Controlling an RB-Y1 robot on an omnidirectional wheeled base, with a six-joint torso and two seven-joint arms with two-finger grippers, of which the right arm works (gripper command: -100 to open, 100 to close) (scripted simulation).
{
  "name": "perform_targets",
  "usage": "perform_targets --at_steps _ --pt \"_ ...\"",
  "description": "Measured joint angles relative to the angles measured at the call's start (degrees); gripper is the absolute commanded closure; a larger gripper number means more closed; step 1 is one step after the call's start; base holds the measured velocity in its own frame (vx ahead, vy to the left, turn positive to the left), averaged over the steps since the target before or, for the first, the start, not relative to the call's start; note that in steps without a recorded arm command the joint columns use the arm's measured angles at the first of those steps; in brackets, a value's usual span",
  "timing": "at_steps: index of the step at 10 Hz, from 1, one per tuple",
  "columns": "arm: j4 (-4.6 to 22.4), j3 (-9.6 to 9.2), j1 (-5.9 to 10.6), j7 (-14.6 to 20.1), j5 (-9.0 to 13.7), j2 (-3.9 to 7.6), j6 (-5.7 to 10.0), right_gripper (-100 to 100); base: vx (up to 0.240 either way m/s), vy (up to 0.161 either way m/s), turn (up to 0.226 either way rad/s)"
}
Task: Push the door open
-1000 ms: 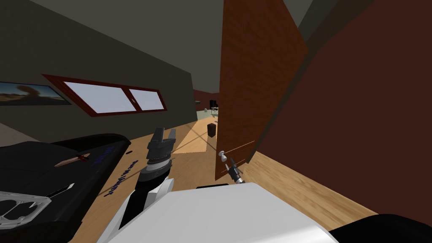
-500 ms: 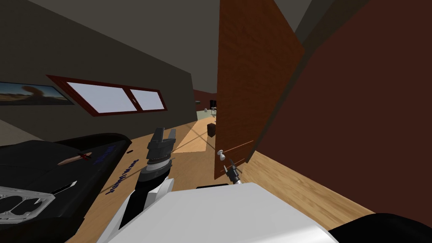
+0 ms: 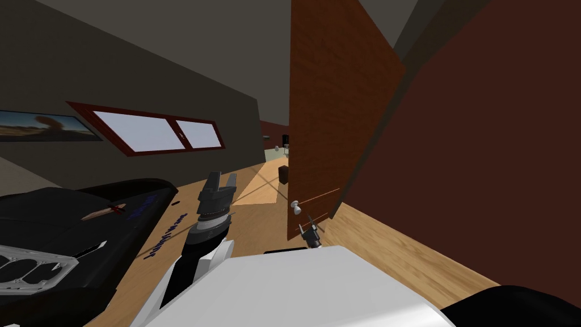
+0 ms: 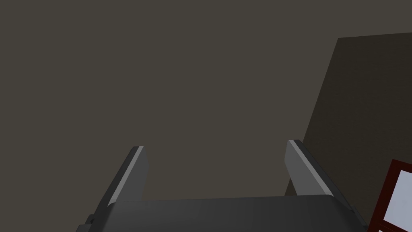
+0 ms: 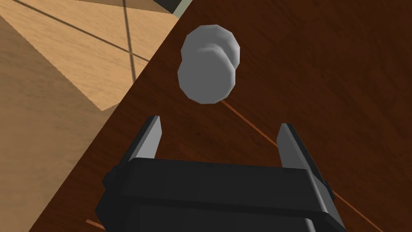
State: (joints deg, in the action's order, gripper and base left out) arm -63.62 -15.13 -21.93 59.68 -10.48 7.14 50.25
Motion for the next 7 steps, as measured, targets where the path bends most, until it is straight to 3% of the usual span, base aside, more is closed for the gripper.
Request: perform_targets --at_steps 4,7 --pt "-1.65 -2.92 -1.93 5.82 3.11 -0.04 -0.37 -100 -0.025 -0.032 0.007" --pt "-1.82 -4.41 -2.32 9.73 4.85 -0.28 -0.58 -100 -0.02 -0.025 0.005"
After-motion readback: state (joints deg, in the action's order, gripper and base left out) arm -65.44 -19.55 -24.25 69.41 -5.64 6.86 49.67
